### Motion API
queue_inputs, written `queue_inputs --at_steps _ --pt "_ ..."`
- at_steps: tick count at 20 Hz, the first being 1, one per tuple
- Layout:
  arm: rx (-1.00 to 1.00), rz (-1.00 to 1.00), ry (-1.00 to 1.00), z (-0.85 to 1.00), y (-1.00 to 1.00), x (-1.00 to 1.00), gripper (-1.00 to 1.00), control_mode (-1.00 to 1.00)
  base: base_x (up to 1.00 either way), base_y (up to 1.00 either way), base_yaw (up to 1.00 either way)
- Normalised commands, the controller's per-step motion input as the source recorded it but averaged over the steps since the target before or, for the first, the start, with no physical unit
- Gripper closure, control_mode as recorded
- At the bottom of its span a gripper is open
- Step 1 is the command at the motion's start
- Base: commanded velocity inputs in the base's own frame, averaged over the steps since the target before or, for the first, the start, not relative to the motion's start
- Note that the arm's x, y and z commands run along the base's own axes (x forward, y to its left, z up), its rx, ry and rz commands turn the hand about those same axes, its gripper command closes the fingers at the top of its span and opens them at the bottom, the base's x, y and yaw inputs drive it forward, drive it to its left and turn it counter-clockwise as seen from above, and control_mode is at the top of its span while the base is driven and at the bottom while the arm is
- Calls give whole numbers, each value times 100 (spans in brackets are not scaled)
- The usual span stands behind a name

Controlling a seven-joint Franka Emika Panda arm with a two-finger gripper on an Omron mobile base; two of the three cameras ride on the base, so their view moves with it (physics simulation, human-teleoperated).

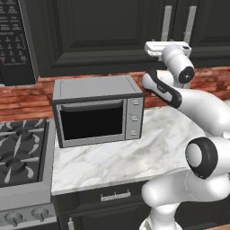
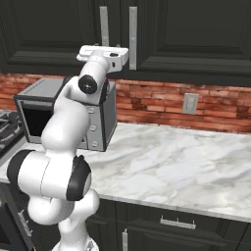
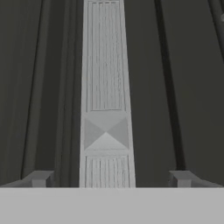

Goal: Get the candle and the beer from the cabinet and move them to the dining counter.

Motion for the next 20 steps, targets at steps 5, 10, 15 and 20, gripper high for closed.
queue_inputs --at_steps 5,10,15,20 --pt "0 0 0 0 0 7 -100 -100 0 0 0" --pt "0 0 0 0 0 0 100 -100 0 0 0" --pt "0 0 0 0 0 0 100 -100 0 0 0" --pt "0 0 0 0 0 0 100 -100 0 0 0"
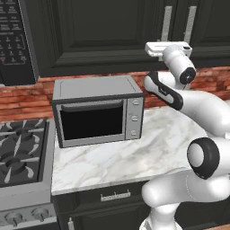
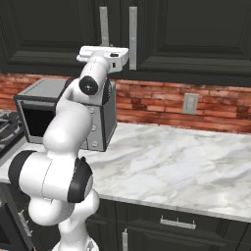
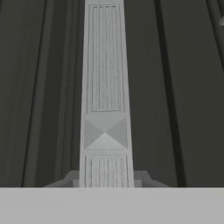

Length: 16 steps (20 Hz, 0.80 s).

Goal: Get the candle and the beer from the cabinet and move them to the dining counter.

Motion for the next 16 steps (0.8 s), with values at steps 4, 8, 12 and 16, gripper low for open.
queue_inputs --at_steps 4,8,12,16 --pt "0 0 0 0 24 -36 100 -100 0 0 0" --pt "-1 0 0 0 44 -63 100 -100 0 0 0" --pt "-5 0 -3 0 50 -76 100 -100 0 0 0" --pt "-4 3 -1 0 64 -81 100 -100 0 0 0"
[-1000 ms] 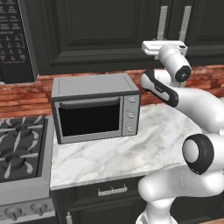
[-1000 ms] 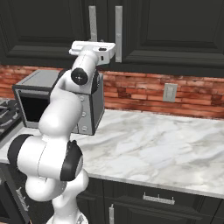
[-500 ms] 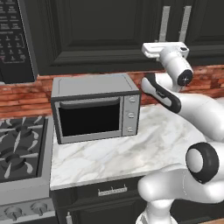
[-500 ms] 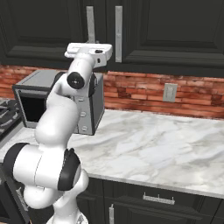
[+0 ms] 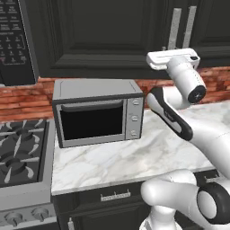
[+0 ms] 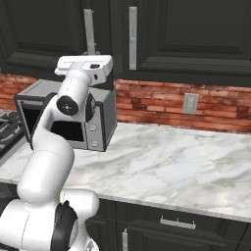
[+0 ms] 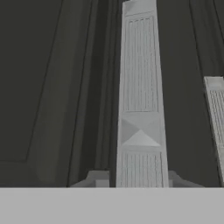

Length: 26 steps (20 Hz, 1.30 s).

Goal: Get the candle and the beer from the cabinet and move them to the dining counter.

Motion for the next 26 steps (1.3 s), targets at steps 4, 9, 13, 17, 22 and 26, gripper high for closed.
queue_inputs --at_steps 4,9,13,17,22,26 --pt "-4 8 0 0 75 -79 100 -100 0 0 0" --pt "-4 12 0 0 80 -71 100 -100 0 0 0" --pt "-4 15 0 0 91 -80 100 -100 0 0 0" --pt "-3 18 0 0 96 -80 100 -100 0 0 0" --pt "-1 19 0 0 94 -74 100 -100 0 0 0" --pt "0 15 5 0 95 -66 100 -100 0 0 0"
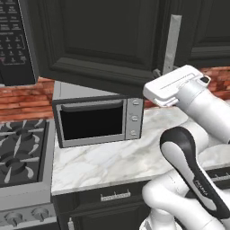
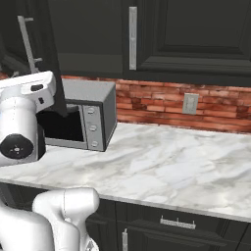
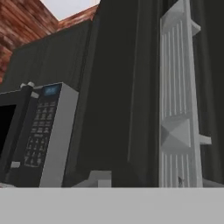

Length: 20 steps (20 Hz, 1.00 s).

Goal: Get the candle and the beer from the cabinet and move them to the dining counter.

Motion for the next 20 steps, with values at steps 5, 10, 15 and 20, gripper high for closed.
queue_inputs --at_steps 5,10,15,20 --pt "-2 11 7 0 99 -57 100 -100 0 0 0" --pt "-2 7 10 0 100 -51 100 -100 0 0 0" --pt "-2 7 9 0 100 -42 100 -100 0 0 0" --pt "-1 10 9 0 95 -35 100 -100 0 0 0"
